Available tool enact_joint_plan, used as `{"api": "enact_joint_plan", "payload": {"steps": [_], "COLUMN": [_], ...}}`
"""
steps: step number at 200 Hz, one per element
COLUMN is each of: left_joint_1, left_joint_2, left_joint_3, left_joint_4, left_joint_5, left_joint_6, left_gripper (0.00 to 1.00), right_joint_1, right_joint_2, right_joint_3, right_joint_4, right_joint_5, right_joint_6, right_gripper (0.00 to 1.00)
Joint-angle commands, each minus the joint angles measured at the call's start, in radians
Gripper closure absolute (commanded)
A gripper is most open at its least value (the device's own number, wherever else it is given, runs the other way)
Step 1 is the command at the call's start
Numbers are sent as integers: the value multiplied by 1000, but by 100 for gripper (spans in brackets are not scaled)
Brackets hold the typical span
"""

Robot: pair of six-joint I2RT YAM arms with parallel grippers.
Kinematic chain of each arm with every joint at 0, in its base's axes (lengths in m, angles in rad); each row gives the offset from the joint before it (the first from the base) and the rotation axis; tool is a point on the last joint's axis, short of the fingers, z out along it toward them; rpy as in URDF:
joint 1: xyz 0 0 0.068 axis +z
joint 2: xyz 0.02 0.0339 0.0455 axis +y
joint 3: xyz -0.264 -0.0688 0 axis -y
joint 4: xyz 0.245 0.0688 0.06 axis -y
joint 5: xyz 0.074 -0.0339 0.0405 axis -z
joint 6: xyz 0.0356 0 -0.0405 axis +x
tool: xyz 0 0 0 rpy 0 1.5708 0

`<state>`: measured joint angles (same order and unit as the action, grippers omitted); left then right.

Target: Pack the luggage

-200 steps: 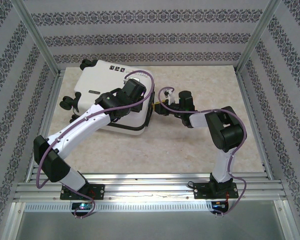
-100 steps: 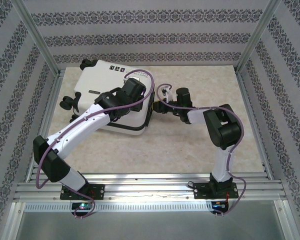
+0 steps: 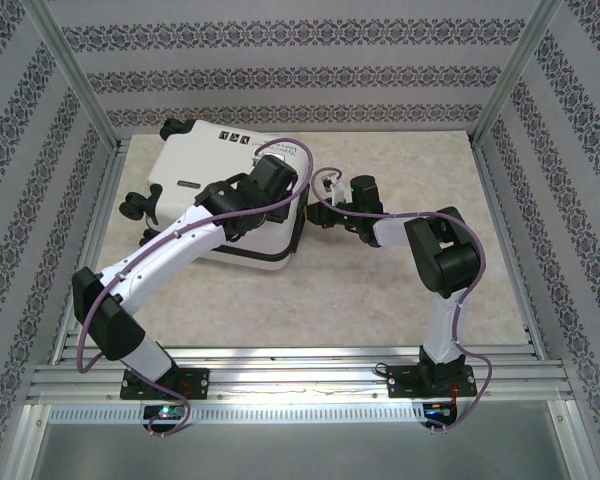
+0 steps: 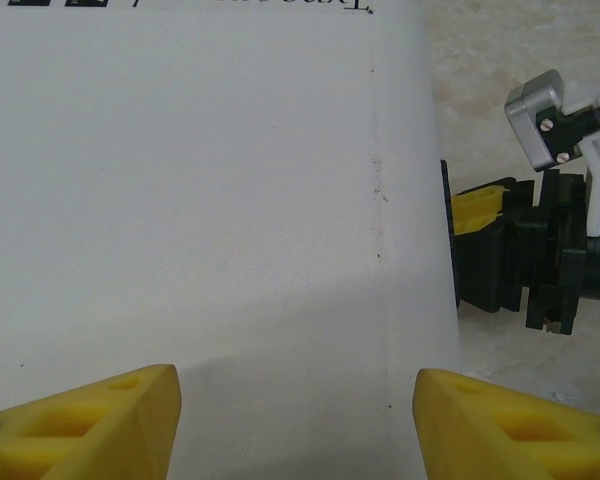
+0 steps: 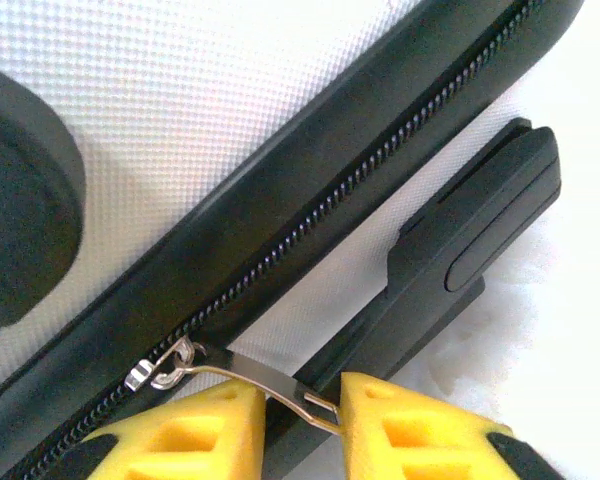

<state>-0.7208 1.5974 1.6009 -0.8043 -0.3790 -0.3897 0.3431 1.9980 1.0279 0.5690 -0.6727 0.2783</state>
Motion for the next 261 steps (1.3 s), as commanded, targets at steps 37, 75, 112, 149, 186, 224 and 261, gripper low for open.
{"api": "enact_joint_plan", "payload": {"steps": [37, 75, 112, 149, 186, 224, 261], "left_joint_1": [-23, -25, -23, -7, 29, 58, 58], "left_joint_2": [46, 120, 246, 404, 562, 694, 664], "left_joint_3": [68, 145, 290, 501, 738, 920, 822], "left_joint_4": [-44, -45, -91, -179, -252, -365, -382], "left_joint_5": [-26, -37, -130, -201, -221, -240, -270], "left_joint_6": [39, 75, 124, 151, 188, 169, 112], "left_gripper": [37, 36, 33, 31, 30, 32, 33], "right_joint_1": [22, 31, 38, 40, 42, 49, 63], "right_joint_2": [-56, -86, -105, -116, -123, -129, -130], "right_joint_3": [-44, -70, -86, -103, -119, -146, -163], "right_joint_4": [76, 91, 101, 110, 132, 190, 219], "right_joint_5": [-7, -15, -13, -2, 25, 67, 139], "right_joint_6": [5, 8, 9, 8, 47, 158, 253], "right_gripper": [95, 100, 100, 100, 100, 100, 100]}}
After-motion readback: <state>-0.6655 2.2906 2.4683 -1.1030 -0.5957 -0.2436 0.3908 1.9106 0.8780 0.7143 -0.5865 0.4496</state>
